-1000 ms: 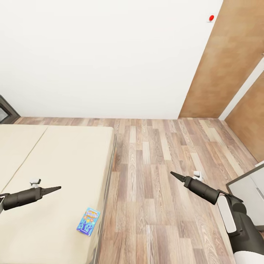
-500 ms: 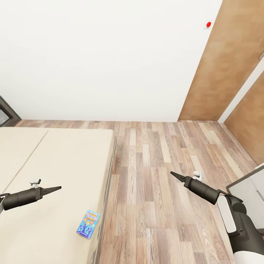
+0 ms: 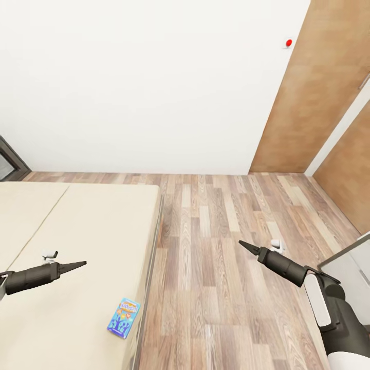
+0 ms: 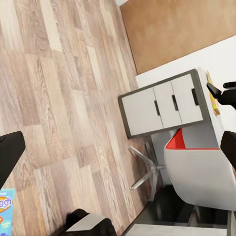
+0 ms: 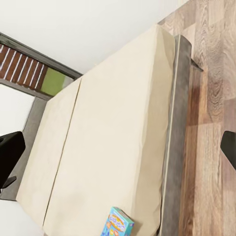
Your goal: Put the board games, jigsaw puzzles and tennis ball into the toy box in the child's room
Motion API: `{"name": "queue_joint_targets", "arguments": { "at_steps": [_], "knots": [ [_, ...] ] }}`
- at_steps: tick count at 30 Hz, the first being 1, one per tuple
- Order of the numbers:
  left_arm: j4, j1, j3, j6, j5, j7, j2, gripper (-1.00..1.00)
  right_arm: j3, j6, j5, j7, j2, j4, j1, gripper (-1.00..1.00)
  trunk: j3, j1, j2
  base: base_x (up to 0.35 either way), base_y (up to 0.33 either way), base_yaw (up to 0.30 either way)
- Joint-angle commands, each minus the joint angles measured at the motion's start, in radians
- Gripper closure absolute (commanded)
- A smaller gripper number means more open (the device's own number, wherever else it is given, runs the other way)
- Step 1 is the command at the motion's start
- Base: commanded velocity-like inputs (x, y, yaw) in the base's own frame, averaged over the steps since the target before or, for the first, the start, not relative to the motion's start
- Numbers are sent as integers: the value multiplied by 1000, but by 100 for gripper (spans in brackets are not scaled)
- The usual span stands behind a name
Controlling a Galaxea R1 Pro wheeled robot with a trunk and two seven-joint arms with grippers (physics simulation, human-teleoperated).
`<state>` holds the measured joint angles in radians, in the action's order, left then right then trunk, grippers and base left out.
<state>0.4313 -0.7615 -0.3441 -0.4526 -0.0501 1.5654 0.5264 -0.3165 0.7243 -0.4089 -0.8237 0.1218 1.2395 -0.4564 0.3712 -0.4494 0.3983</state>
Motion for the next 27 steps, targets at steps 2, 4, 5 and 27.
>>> {"name": "queue_joint_targets", "arguments": {
  "at_steps": [2,4,5,27],
  "knots": [
    [0,-1,-3,-11,-6,5,0,-100,-1,5,-3,-2,0,0,-1,-100,-2,-1,2,0,0,0],
    [0,-1,-3,-11,-6,5,1,-100,-1,4,-2,-2,-1,0,-1,-100,-5,-1,2,0,0,0],
    [0,-1,-3,-11,-6,5,1,-100,-1,4,-2,-2,-1,0,-1,-100,-7,-1,2,0,0,0],
    [0,-1,-3,-10,-6,5,1,-100,-1,3,-3,-1,-3,0,-1,-100,-43,-1,2,0,0,0]
  ]
}}
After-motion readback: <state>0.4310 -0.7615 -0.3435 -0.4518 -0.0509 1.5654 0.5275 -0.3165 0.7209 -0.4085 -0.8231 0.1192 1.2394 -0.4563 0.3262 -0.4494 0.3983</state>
